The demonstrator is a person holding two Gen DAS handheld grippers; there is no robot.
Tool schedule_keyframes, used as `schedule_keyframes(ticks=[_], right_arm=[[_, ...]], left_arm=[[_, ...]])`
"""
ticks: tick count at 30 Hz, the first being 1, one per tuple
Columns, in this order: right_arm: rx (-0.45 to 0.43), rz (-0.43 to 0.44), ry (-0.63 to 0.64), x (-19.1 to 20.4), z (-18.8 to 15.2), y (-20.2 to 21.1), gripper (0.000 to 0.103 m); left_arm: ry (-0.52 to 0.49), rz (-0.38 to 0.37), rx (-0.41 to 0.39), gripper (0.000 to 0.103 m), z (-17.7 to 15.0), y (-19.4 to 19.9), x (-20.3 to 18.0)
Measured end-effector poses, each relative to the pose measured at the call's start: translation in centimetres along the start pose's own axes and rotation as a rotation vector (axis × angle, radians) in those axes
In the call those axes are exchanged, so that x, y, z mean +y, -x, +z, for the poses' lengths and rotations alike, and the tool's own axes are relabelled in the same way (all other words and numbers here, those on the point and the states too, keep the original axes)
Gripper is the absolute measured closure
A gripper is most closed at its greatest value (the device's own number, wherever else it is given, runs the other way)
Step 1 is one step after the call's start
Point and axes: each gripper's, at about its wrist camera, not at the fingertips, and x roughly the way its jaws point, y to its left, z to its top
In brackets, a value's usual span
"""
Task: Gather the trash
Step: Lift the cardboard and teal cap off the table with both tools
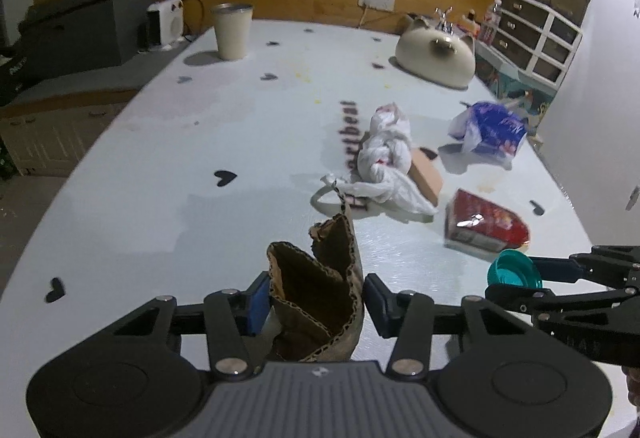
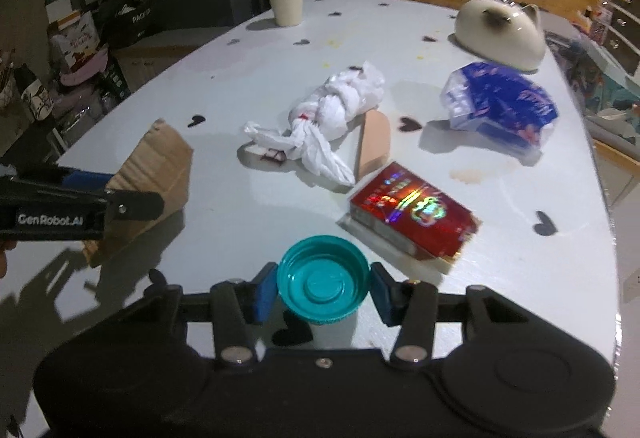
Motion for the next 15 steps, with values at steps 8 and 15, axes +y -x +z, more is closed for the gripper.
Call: schedule_keyframes(ticks=[8, 15], right_arm=[[-0.060, -0.029, -0.028, -0.4, -0.3, 4.8, 0.053], [-0.124, -0.066, -0.052, -0.9, -0.7, 9.3, 0.053]], left_arm=[[0.029, 0.033, -0.052, 0.053, -0.7, 5.2, -1.6], [0.027, 0.050, -0.088, 0.053, -1.5, 8.6, -3.1]])
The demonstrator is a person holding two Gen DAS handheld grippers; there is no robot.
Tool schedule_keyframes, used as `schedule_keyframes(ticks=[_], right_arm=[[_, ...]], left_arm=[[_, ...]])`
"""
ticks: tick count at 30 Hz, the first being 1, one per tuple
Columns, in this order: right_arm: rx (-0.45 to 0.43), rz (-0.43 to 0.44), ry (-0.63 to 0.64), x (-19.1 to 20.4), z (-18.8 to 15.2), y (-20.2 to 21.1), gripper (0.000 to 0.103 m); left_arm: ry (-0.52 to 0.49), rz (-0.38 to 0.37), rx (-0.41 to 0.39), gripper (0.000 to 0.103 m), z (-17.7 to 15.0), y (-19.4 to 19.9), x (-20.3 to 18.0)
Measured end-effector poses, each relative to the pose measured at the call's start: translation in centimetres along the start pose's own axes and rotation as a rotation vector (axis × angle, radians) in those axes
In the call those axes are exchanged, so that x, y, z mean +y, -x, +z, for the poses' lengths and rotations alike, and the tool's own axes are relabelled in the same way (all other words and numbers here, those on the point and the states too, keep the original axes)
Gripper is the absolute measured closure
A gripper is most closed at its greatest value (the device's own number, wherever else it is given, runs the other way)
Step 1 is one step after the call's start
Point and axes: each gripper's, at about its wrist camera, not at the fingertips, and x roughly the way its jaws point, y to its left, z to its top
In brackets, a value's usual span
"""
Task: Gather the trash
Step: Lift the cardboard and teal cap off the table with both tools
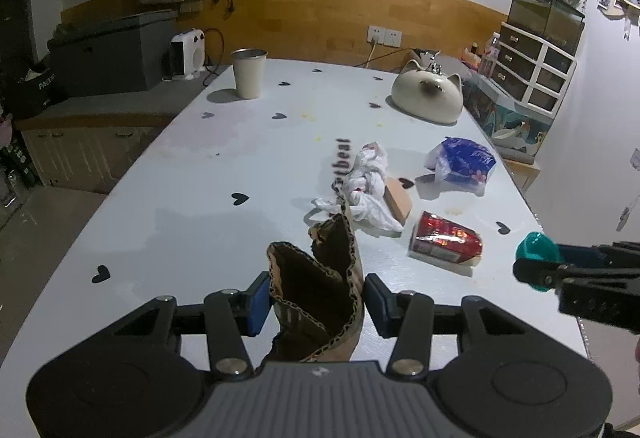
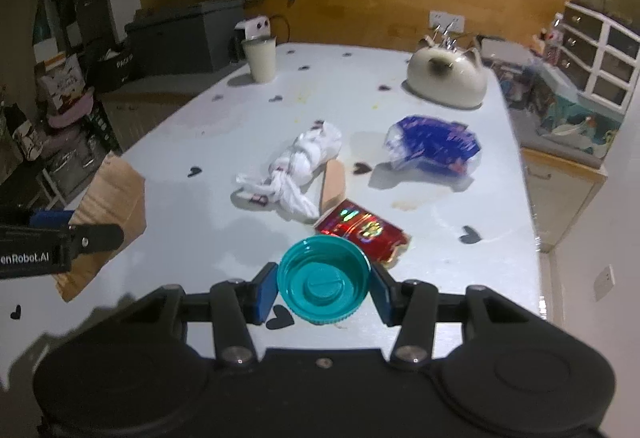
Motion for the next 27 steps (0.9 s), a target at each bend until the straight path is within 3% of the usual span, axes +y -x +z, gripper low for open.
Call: schedule_keyframes(ticks=[15, 27], right_arm=[[-0.114, -0.004, -0.053, -2.4, -1.1, 8.1, 0.053], [-0.163, -0.036, -0.103, -10.6, -2.3, 12.0, 0.053]], left_arm=[[-0.016, -0.017, -0.051, 0.053, -1.0, 4.5, -5.1], [-0.053, -0.037, -0.069, 0.053, -0.3, 4.3, -14.6]])
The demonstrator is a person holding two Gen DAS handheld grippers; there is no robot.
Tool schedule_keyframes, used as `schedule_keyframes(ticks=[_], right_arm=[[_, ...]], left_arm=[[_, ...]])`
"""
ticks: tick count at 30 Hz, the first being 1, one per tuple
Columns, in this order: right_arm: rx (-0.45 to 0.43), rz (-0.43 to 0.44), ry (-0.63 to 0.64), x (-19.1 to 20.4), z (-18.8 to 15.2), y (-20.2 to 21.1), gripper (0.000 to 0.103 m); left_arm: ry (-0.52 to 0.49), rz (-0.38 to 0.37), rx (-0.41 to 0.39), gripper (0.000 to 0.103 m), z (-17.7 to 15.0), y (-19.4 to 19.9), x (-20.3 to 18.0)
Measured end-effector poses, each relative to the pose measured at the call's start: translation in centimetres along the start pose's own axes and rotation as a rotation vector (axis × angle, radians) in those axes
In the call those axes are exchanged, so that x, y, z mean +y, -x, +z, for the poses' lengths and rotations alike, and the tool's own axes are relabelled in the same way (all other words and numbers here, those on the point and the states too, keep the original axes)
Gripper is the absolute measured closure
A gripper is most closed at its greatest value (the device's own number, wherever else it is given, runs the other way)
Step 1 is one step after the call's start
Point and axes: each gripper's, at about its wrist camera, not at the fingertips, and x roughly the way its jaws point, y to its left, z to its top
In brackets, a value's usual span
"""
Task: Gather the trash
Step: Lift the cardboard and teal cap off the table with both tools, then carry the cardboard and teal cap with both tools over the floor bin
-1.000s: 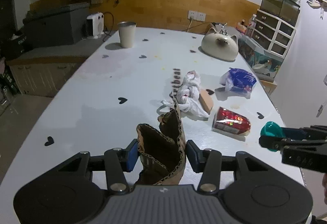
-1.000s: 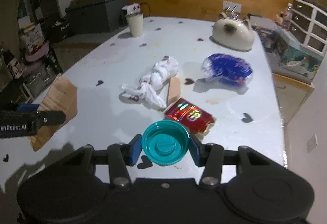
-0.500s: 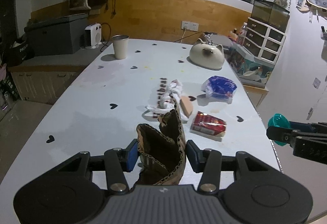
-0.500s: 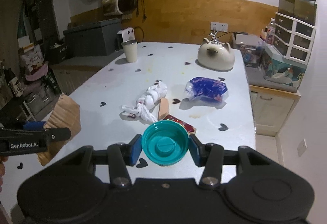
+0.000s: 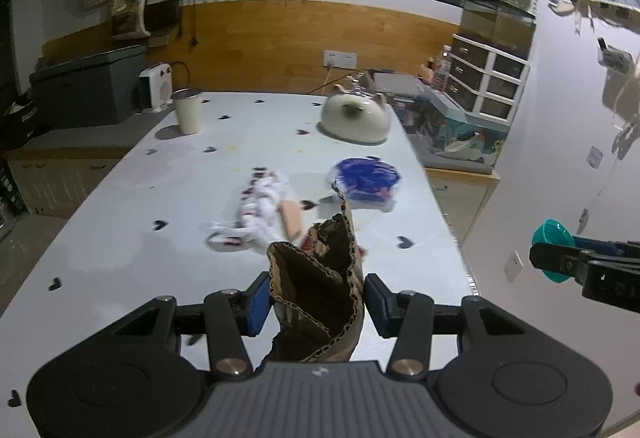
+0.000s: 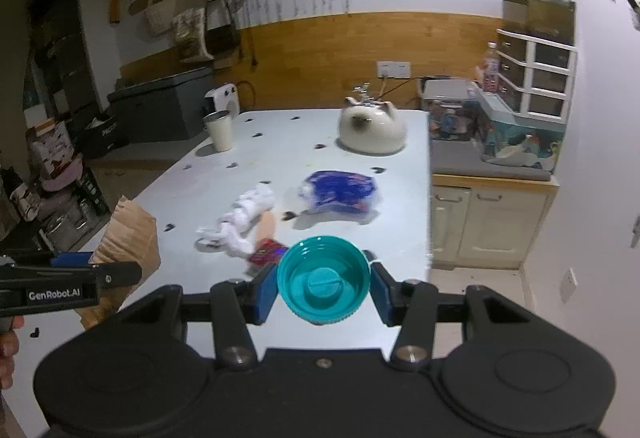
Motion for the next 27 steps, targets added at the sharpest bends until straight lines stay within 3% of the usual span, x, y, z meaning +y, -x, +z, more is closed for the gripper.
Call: schedule_keyframes(ticks=[13, 21, 27], right_arm=[[0.028, -0.054, -0.036, -15.3, -0.3, -0.6, 0.053], [0.077, -0.106, -0.066, -25.2, -1.5, -2.4, 0.053], [0.140, -0.152, -0.097, -31.7, -3.5, -5.5, 0.053]], left_arm=[[-0.047, -0.054, 0.054, 0.053, 1.8, -6.7, -14.3], [-0.089, -0.136, 0.118, 0.053, 1.8, -13.6, -23.7], [-0.107, -0.206, 0.213, 0.053, 0.3, -20.4, -29.9]])
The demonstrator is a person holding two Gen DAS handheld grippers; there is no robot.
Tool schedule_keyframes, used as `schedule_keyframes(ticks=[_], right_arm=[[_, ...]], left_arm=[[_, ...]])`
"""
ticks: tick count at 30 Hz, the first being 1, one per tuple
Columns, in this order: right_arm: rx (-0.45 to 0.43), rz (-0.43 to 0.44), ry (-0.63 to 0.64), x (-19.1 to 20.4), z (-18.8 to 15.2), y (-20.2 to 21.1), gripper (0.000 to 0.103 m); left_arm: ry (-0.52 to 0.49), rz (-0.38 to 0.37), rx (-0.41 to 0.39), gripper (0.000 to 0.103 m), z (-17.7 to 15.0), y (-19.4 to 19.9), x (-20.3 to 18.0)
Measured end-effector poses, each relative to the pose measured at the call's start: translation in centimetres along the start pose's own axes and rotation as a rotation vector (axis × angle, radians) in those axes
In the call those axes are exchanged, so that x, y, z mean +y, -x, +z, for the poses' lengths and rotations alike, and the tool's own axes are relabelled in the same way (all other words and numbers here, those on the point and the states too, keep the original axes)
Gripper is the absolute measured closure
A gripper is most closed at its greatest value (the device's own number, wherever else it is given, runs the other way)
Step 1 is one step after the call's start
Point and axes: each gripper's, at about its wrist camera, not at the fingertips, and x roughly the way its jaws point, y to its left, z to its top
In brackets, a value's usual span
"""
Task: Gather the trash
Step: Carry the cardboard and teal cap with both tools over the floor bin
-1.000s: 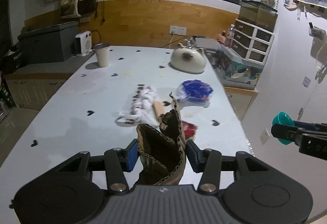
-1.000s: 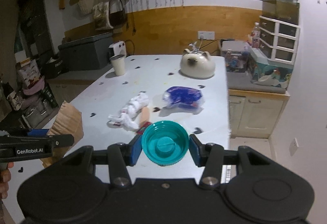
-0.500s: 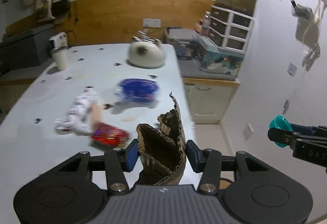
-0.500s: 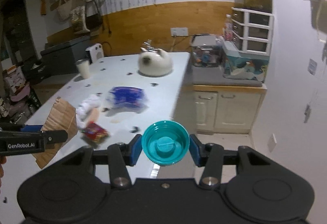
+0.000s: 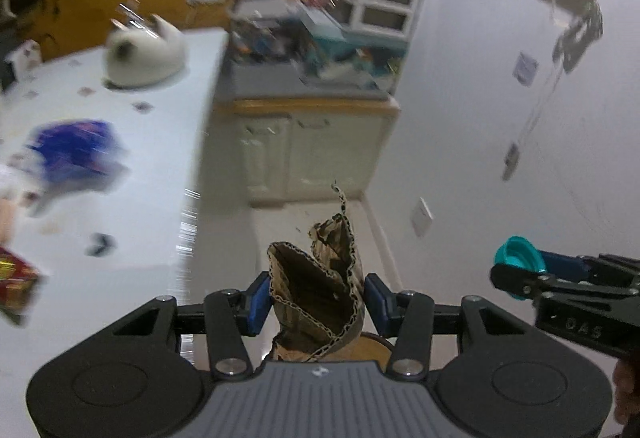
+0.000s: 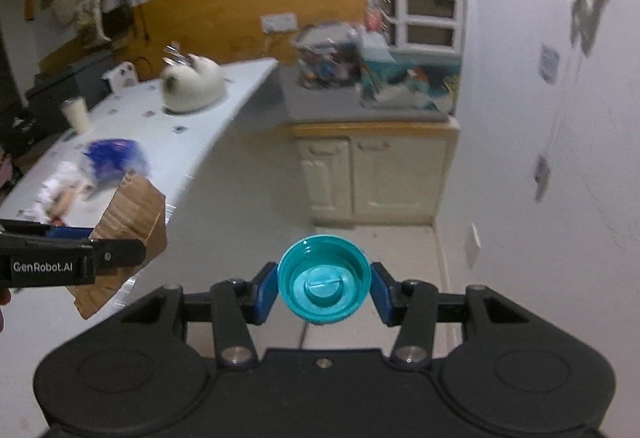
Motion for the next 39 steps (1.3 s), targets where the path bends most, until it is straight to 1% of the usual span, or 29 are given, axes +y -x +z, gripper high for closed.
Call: schedule_keyframes(ticks=[4, 6, 12, 16, 22, 25, 29, 33, 36, 39], right_arm=[[0.067, -0.035, -0.043, -3.8, -1.7, -4.0, 0.053], [0.104, -0.052, -0.070, -5.7, -2.8, -6.3, 0.053], [0.227, -0.106, -0.144, -10.2, -8.0, -13.3, 0.053], [0.313, -0.131, -0.197, -12.7, -11.8, -18.2, 0.053], [0.427, -0.134, -0.223, -14.0, -18.0, -25.3, 0.053], [0.478, -0.131, -0.213, -14.3, -21.1, -28.7, 0.053], [0.528, -0.134, -0.225, -14.6, -24.1, -32.2, 0.053], [0.554, -0.119, -0.268, -15.2, -25.9, -34.7, 0.053], [0.554, -0.110, -0.312, -15.5, -26.4, -36.2, 0.053], [0.548, -0.107, -0.364, -15.7, -26.8, -37.7, 0.053]], left_arm=[[-0.002, -0.046, 0.100, 0.053, -0.8, -6.7, -2.4], [-0.001, -0.067, 0.160, 0.053, -1.7, -10.7, -3.6], [-0.003, -0.091, 0.290, 0.053, -4.9, -21.4, -6.0], [0.017, -0.086, 0.375, 0.053, -8.4, -28.4, -6.4], [0.120, -0.066, 0.501, 0.053, -15.0, -38.0, -5.5], [0.153, -0.054, 0.552, 0.053, -18.2, -41.6, -4.4], [0.187, -0.051, 0.589, 0.052, -21.8, -45.6, -3.1], [0.163, -0.063, 0.605, 0.052, -24.6, -48.7, -2.2], [0.134, -0.110, 0.603, 0.050, -26.1, -50.3, -2.5], [0.061, -0.183, 0.598, 0.049, -27.2, -51.4, -3.2]])
